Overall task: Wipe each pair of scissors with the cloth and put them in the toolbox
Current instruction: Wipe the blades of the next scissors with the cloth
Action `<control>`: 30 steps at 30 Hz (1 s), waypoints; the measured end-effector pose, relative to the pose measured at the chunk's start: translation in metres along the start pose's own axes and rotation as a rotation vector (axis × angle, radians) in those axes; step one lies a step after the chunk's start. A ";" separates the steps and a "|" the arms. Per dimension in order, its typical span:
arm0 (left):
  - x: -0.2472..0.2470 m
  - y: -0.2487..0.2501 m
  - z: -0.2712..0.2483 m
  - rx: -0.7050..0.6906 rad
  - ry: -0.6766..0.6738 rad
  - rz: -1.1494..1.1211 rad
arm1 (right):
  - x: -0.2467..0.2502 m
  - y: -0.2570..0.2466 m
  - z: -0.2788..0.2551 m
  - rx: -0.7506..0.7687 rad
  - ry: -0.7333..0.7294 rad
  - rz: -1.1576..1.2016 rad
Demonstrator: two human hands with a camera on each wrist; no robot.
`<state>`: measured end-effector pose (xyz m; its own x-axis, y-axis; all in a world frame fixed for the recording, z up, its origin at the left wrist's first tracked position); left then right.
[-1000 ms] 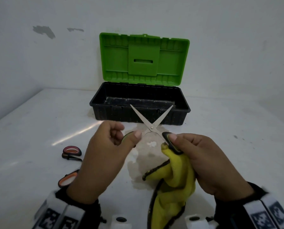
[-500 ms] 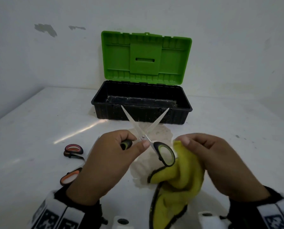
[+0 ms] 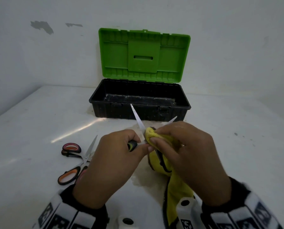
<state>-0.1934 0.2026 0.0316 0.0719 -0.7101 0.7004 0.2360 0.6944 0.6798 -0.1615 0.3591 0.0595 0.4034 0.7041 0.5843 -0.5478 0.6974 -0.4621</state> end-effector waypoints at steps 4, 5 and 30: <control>0.001 -0.002 -0.002 0.002 0.017 -0.004 | -0.010 0.003 -0.003 0.025 0.033 -0.093; 0.001 -0.002 -0.002 -0.001 0.027 -0.006 | -0.009 0.007 -0.002 -0.009 0.057 -0.084; -0.003 0.001 -0.001 -0.033 0.041 -0.060 | -0.010 0.017 -0.003 -0.287 0.074 0.092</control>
<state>-0.1919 0.2054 0.0302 0.0957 -0.7548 0.6490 0.2726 0.6469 0.7122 -0.1729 0.3645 0.0434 0.4201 0.7665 0.4858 -0.3597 0.6321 -0.6863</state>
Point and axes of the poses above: each hand's wrist, its own z-axis towards the middle knuckle, its own x-axis out of the back of the hand, y = z × x, the point moved 6 cm from there along z, towards the middle knuckle, and after that the axes turned 7 degrees about z, right-handed, at the moved point
